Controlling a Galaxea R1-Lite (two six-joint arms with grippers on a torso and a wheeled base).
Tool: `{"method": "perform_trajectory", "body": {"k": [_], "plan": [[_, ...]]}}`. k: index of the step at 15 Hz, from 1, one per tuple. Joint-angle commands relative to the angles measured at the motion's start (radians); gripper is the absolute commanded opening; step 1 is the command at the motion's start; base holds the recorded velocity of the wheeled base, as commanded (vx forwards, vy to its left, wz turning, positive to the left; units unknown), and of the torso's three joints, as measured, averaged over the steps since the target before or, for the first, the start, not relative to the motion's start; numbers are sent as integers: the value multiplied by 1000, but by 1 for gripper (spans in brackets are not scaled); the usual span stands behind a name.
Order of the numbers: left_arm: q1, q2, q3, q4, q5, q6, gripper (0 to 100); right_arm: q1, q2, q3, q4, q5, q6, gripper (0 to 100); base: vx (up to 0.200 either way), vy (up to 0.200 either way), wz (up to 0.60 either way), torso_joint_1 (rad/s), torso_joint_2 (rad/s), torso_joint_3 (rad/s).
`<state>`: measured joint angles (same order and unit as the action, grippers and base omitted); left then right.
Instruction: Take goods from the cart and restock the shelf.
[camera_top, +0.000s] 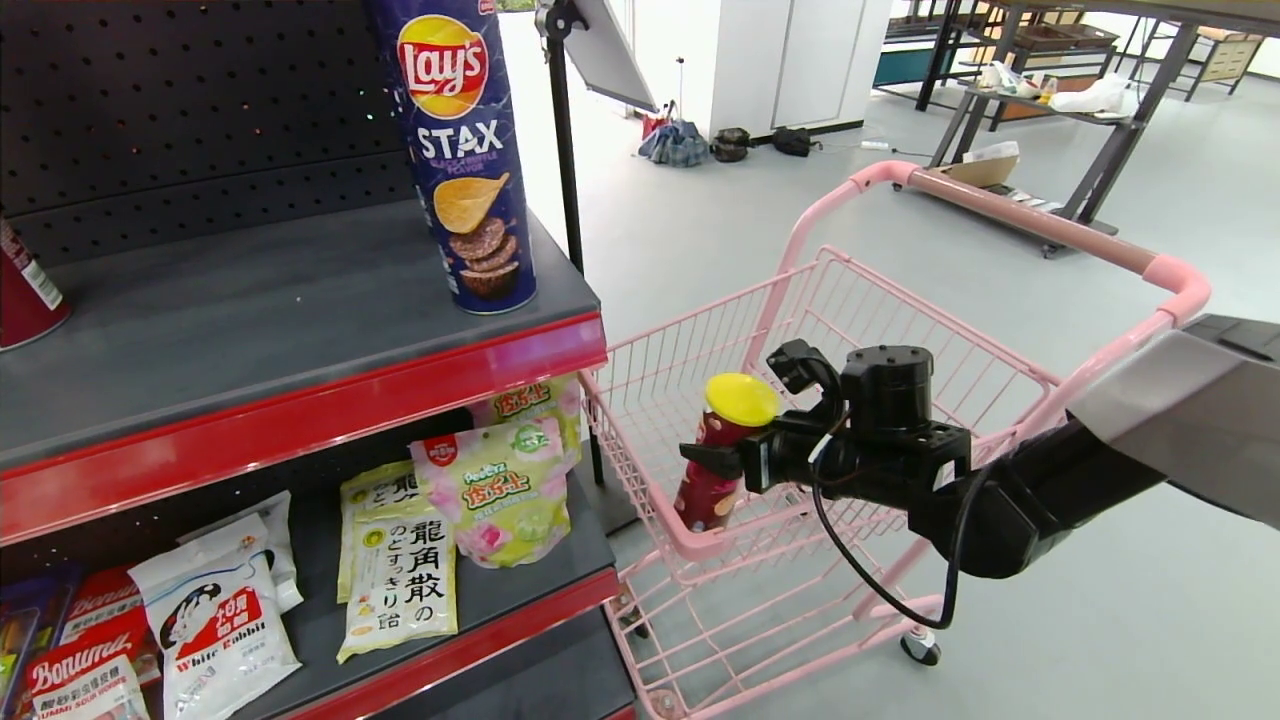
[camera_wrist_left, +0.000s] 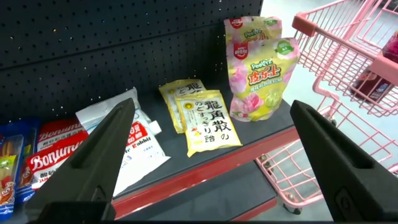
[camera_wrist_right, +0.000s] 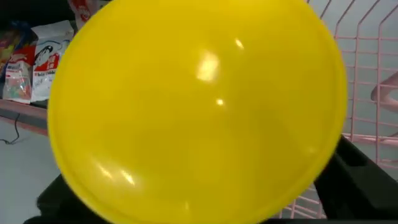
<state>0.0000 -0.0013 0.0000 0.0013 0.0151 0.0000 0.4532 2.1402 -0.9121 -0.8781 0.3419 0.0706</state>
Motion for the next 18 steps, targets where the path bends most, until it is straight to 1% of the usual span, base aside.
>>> {"method": "perform_trajectory", "body": {"k": [1, 5, 7, 9, 11, 12, 13, 14, 15, 16, 17, 18], "plan": [[0, 1, 0, 0, 0, 0, 100, 2, 23, -19, -1, 0, 0, 0, 0, 0, 0, 0, 0, 0], [0, 1, 0, 0, 0, 0, 100, 4, 29, -36, -1, -1, 6, 0, 0, 0, 0, 0, 0, 0], [0, 1, 0, 0, 0, 0, 100, 4, -16, -40, 2, -38, 6, 0, 0, 0, 0, 0, 0, 0], [0, 1, 0, 0, 0, 0, 100, -8, -94, -102, 30, -60, 0, 0, 0, 0, 0, 0, 0, 0], [0, 1, 0, 0, 0, 0, 100, -34, -250, -171, 183, -86, -41, 0, 0, 0, 0, 0, 0, 0], [0, 1, 0, 0, 0, 0, 100, -39, -301, -192, 235, -96, -45, 0, 0, 0, 0, 0, 0, 0], [0, 1, 0, 0, 0, -2, 100, -45, -410, -226, 312, -116, -48, 0, 0, 0, 0, 0, 0, 0], [0, 1, 0, 0, 0, -2, 100, -45, -485, -218, 340, -153, -49, 0, 0, 0, 0, 0, 0, 0], [0, 1, 0, 0, 0, -2, 100, -41, -569, -180, 367, -265, -61, 0, 0, 0, 0, 0, 0, 0], [0, 1, 0, 0, 0, -2, 100, -41, -652, -117, 381, -406, -84, 0, 0, 0, 0, 0, 0, 0], [0, 1, 0, 0, -1, -2, 100, -41, -752, -25, 407, -451, -112, 0, 0, 0, 0, 0, 0, 0], [0, 1, 0, 0, -1, -2, 100, -48, -893, 82, 510, -452, -117, 0, 0, 0, 0, 0, 0, 0]]}}
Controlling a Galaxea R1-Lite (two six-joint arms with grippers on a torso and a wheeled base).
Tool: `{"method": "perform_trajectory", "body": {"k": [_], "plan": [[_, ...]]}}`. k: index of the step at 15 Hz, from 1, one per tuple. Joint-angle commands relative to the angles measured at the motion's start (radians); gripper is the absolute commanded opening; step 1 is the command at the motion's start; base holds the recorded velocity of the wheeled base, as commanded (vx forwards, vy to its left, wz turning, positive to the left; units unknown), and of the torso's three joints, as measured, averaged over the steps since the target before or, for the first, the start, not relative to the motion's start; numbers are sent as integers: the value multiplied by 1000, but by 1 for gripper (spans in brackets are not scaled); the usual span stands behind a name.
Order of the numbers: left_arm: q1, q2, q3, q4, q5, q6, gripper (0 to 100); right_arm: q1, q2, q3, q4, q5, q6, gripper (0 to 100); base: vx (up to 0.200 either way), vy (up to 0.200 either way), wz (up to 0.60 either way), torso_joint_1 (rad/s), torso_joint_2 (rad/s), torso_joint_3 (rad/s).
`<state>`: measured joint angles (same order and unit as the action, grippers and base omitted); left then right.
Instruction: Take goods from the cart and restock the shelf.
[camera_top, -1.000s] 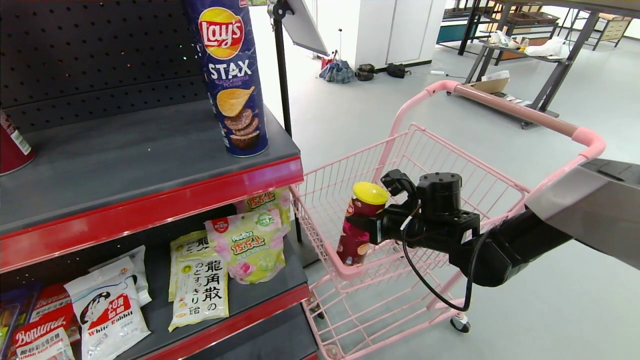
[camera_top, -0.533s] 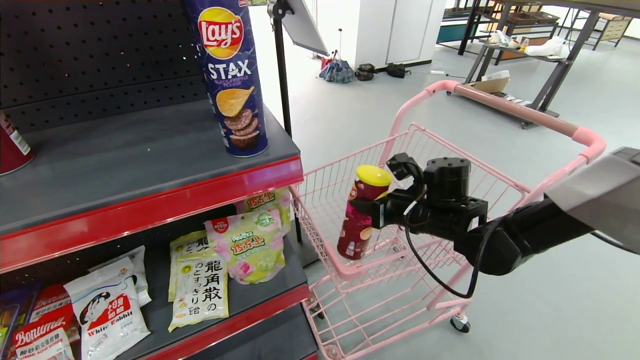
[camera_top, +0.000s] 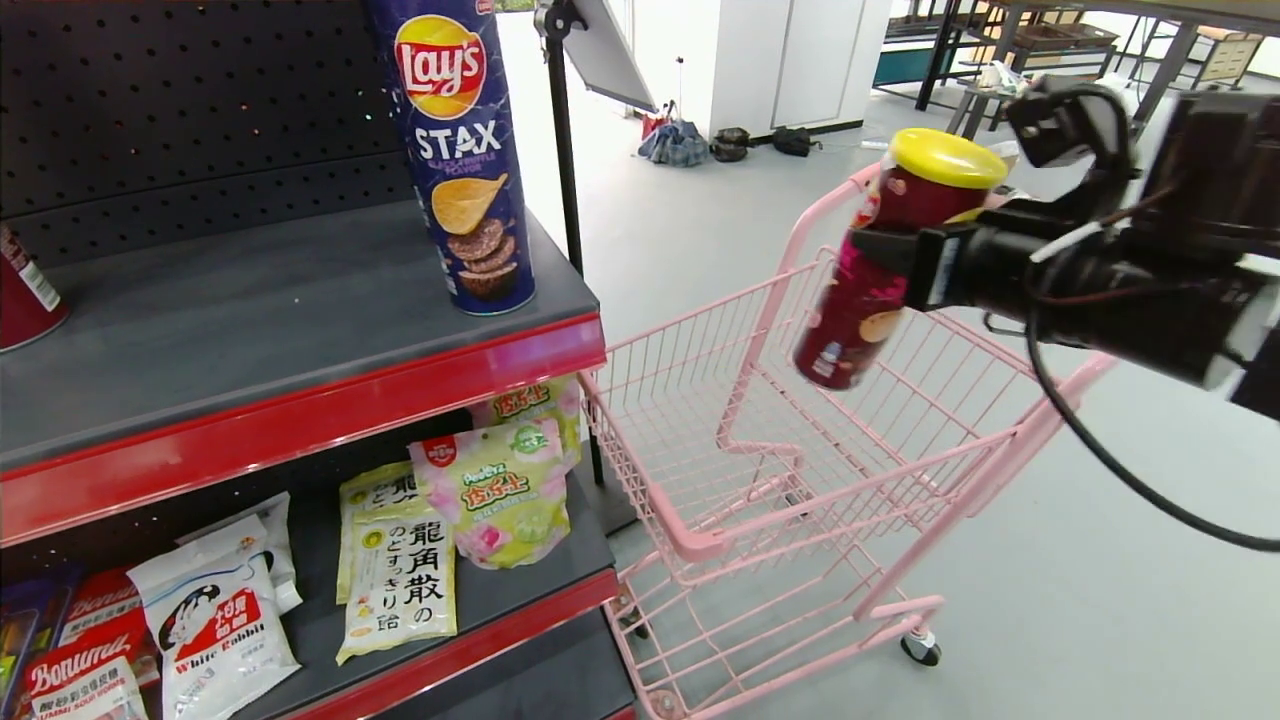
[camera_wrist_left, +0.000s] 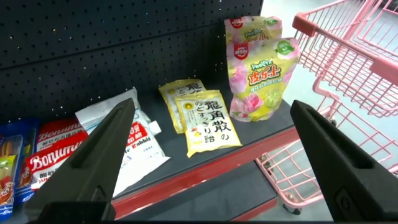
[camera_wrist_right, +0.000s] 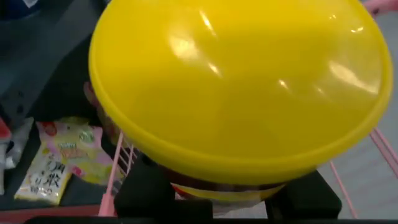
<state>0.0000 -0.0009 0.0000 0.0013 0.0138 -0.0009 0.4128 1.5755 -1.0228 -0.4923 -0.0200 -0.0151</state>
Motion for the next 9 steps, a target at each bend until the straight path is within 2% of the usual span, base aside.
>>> {"method": "perform_trajectory", "body": {"k": [1, 3, 5, 6, 9], "plan": [[0, 1, 0, 0, 0, -1, 100, -17, -456, 254, 265, -103, -29, 0, 0, 0, 0, 0, 0, 0], [0, 1, 0, 0, 0, -1, 100, -77, -689, 337, 477, -113, -31, 0, 0, 0, 0, 0, 0, 0], [0, 1, 0, 0, 0, -1, 100, -177, -835, 374, 632, -101, -29, 0, 0, 0, 0, 0, 0, 0], [0, 1, 0, 0, 0, -1, 100, -210, -882, 383, 676, -101, -31, 0, 0, 0, 0, 0, 0, 0], [0, 1, 0, 0, 0, -1, 100, -224, -944, 425, 689, -110, -54, 0, 0, 0, 0, 0, 0, 0]]}}
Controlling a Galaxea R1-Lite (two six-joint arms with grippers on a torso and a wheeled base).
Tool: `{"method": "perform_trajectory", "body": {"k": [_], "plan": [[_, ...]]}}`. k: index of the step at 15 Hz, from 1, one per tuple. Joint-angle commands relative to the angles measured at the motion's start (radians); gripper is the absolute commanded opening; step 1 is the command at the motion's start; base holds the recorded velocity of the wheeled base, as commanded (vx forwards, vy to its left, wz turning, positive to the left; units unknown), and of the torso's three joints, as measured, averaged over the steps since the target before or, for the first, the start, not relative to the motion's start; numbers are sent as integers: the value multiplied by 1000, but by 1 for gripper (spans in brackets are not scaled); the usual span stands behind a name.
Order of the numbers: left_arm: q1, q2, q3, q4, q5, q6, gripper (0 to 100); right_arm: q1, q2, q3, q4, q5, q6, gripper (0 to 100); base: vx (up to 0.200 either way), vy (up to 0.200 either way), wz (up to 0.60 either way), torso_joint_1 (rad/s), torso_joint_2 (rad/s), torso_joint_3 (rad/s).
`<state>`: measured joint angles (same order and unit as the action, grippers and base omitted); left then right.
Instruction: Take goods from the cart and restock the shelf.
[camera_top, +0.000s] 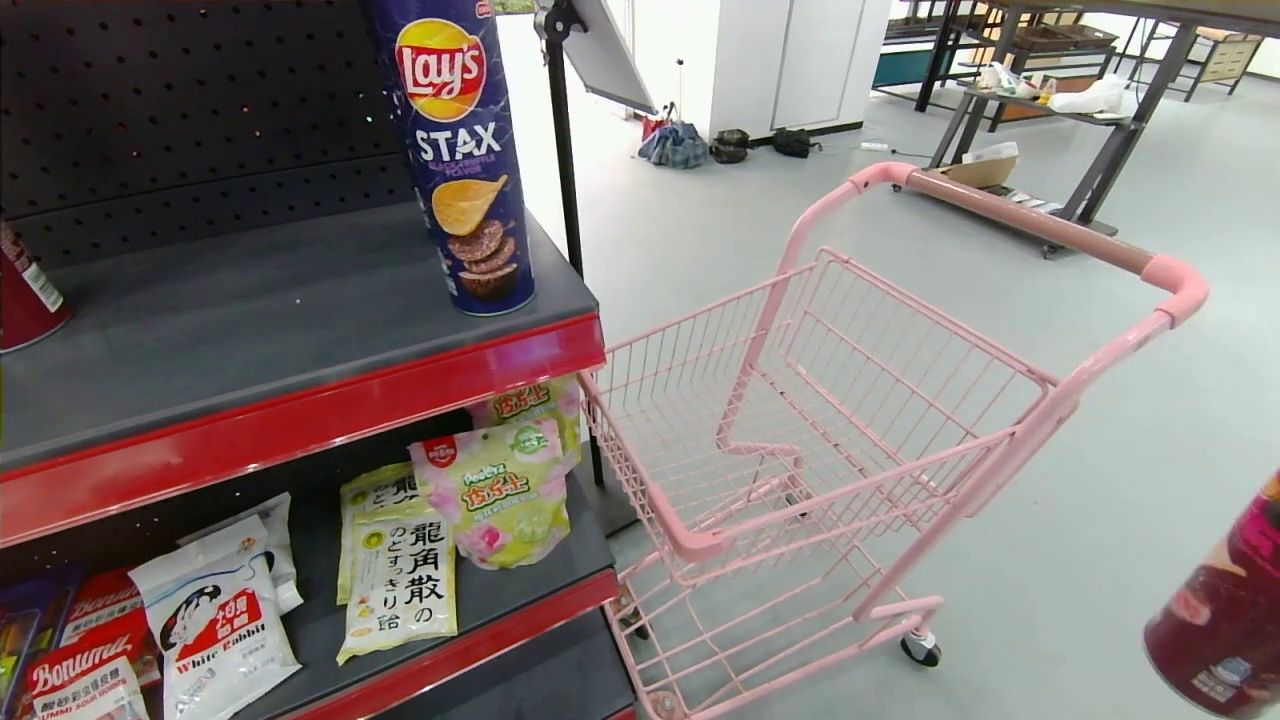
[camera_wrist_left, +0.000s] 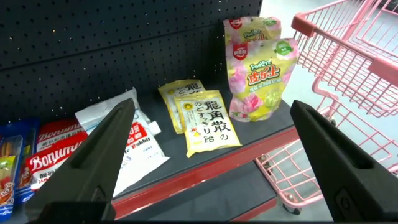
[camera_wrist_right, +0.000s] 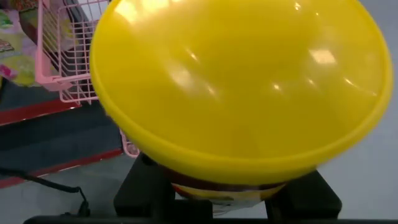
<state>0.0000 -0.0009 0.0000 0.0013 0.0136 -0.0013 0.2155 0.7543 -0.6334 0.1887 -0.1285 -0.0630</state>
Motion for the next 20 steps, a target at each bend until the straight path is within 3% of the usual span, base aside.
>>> {"method": "perform_trajectory", "body": {"k": [1, 6, 20], "plan": [[0, 1, 0, 0, 0, 0, 100, -27, -130, 43, 8, -2, -6, 0, 0, 0, 0, 0, 0, 0], [0, 1, 0, 0, 0, 0, 100, -25, -151, 46, 8, 3, -12, 0, 0, 0, 0, 48, -175, -122], [0, 1, 0, 0, -3, 0, 100, -22, -84, 38, -6, 7, -14, 0, 0, 0, 0, 188, -525, -338]]}}
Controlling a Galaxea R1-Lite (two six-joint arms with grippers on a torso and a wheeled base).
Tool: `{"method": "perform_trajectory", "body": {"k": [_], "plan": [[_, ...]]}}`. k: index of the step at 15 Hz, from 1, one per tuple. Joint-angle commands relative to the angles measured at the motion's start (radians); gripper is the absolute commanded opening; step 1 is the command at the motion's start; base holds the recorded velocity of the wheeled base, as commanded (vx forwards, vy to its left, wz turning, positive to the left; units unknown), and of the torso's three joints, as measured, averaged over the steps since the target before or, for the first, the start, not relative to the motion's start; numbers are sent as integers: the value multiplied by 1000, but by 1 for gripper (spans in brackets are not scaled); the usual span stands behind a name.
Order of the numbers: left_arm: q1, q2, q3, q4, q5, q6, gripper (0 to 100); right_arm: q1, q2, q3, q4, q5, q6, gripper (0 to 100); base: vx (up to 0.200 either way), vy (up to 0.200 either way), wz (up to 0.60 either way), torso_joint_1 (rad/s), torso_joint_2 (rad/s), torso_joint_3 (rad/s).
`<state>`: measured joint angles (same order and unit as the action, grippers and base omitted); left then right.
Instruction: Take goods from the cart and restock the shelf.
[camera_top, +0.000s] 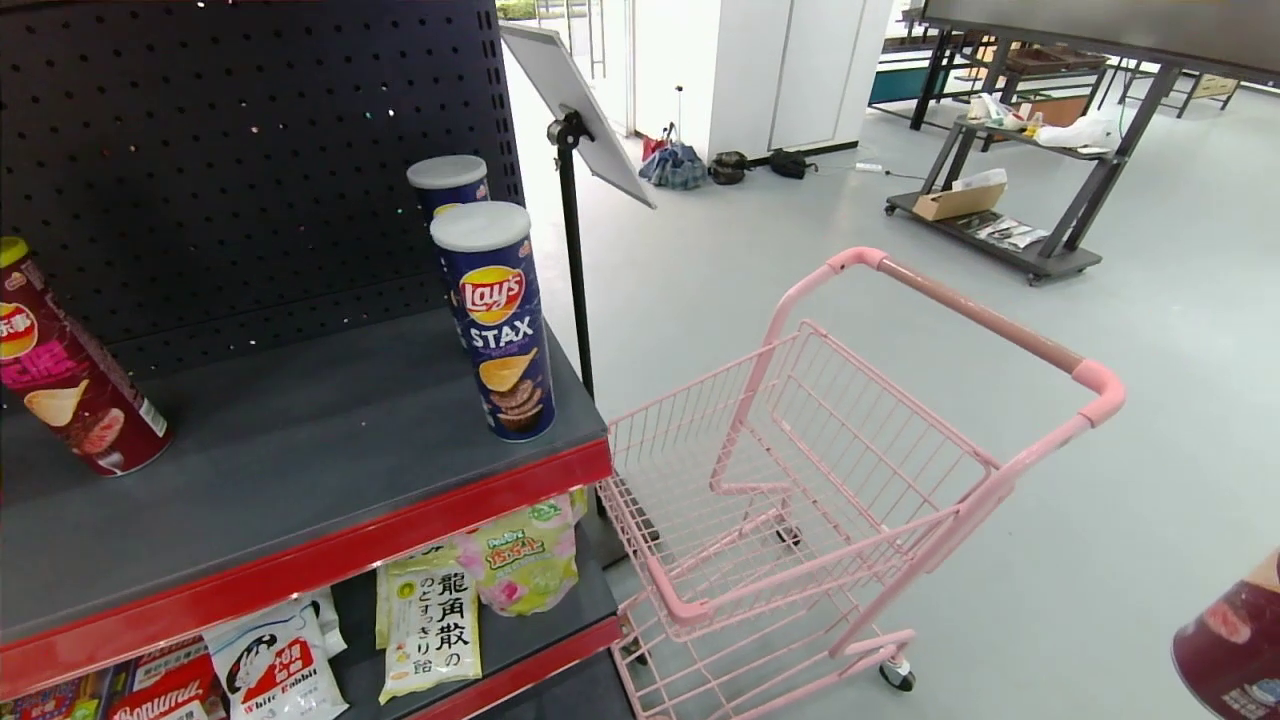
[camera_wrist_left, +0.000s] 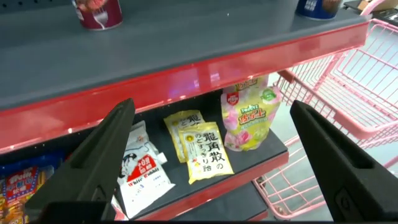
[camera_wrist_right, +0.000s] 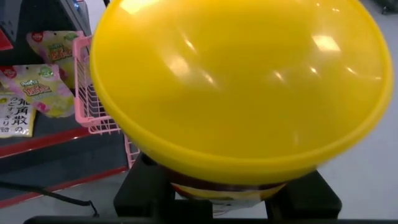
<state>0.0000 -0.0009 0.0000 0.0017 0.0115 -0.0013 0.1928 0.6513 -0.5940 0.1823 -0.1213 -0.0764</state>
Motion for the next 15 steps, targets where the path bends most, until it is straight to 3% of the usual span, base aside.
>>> {"method": "perform_trajectory", "body": {"k": [1, 5, 15], "plan": [[0, 1, 0, 0, 1, 0, 100, 1, 19, -1, 0, 0, 0, 0, 0, 0, 0, 178, -398, -246], [0, 1, 0, 0, -1, 0, 100, -1, 18, 5, 0, -3, 0, 0, 0, 0, 0, 80, -190, -110], [0, 1, 0, 0, -1, 1, 100, -1, -27, 45, 0, -1, -34, 0, 0, 0, 600, 6, -3, -4]]}}
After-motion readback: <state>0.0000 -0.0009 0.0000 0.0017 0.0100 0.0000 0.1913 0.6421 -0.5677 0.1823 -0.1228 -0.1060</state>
